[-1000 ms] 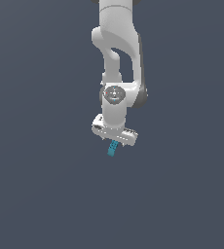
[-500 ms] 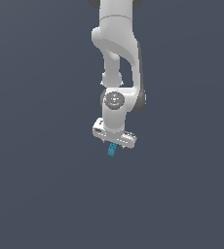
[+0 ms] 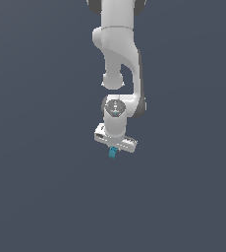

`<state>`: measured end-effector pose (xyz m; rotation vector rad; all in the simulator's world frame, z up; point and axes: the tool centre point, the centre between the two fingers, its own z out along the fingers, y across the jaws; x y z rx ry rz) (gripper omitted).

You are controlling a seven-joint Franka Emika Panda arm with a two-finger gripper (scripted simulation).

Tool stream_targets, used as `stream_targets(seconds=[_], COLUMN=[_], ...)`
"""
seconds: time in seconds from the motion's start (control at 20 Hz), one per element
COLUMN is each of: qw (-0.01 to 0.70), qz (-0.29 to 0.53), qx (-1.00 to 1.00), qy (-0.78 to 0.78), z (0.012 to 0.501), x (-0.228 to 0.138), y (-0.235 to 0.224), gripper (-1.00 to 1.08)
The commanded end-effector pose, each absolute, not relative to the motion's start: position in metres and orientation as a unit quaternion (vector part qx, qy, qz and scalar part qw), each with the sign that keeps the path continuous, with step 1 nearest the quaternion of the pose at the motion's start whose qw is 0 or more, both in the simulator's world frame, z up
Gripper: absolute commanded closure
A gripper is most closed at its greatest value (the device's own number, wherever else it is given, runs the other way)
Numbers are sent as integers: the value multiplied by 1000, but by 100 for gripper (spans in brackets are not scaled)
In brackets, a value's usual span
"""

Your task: Pick up the object and move it to a goal position.

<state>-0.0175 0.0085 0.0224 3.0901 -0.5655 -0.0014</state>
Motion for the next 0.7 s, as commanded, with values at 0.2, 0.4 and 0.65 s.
stream_targets(seconds=[0.2,0.4,0.65], qw=[0,0,0], qz=[0,0,0], qx=[984,984,984], qy=[-180,-180,-180], z=[22,22,31], x=[-17,-17,-15], y=[8,9,7], gripper=[108,108,108])
